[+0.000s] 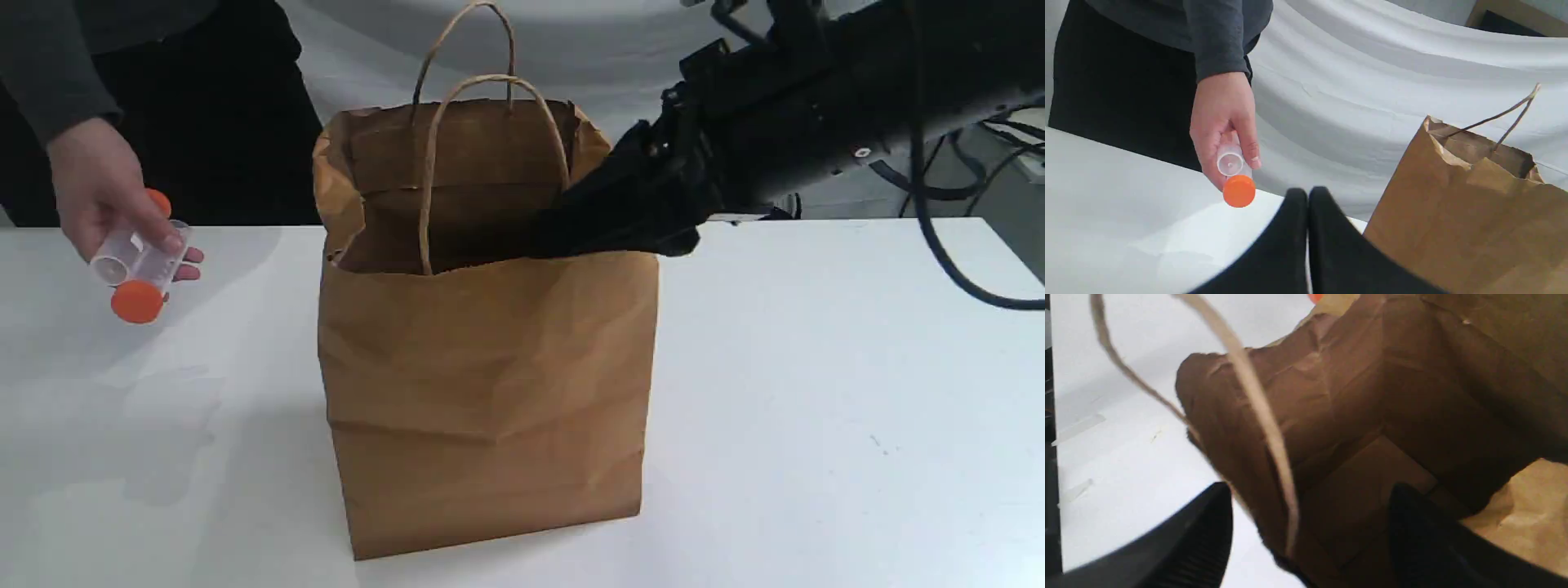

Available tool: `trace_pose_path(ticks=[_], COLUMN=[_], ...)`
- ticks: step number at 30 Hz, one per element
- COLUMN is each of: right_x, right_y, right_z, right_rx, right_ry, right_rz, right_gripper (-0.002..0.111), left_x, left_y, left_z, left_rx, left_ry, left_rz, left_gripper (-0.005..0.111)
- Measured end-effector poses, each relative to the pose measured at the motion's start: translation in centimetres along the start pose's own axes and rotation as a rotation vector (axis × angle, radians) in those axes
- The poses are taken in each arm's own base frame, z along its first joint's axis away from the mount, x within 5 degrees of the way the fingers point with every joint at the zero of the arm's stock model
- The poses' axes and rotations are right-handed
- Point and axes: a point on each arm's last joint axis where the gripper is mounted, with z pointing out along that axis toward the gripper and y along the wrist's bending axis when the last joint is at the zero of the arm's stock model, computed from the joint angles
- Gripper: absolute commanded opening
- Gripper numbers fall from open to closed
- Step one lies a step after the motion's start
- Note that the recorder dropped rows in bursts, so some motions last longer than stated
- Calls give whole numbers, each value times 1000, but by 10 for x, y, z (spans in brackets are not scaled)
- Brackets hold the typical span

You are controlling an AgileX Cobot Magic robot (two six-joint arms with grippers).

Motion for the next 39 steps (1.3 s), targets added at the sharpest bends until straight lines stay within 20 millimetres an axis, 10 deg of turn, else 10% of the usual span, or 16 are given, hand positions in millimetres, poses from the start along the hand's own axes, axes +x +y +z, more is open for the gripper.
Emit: trace_pose_path(ticks=[10, 17, 28, 39], right_x=[-2, -4, -4, -4], right_y=[-1, 4, 4, 3], right_z=[18, 24, 24, 24], right_rx=[15, 2, 5, 7], right_ry=[-22, -25, -28, -29], right_rz=[-26, -65, -68, -68], right_gripper=[50, 0, 0, 0], left_x=[0, 0, 2, -87], left_y=[0, 0, 0, -39], left_z=[0, 0, 0, -8], left_rx=[0, 0, -8, 57], left_ry=[0, 0, 32, -70], left_rz=[0, 0, -81, -54], left_gripper=[0, 0, 0, 0])
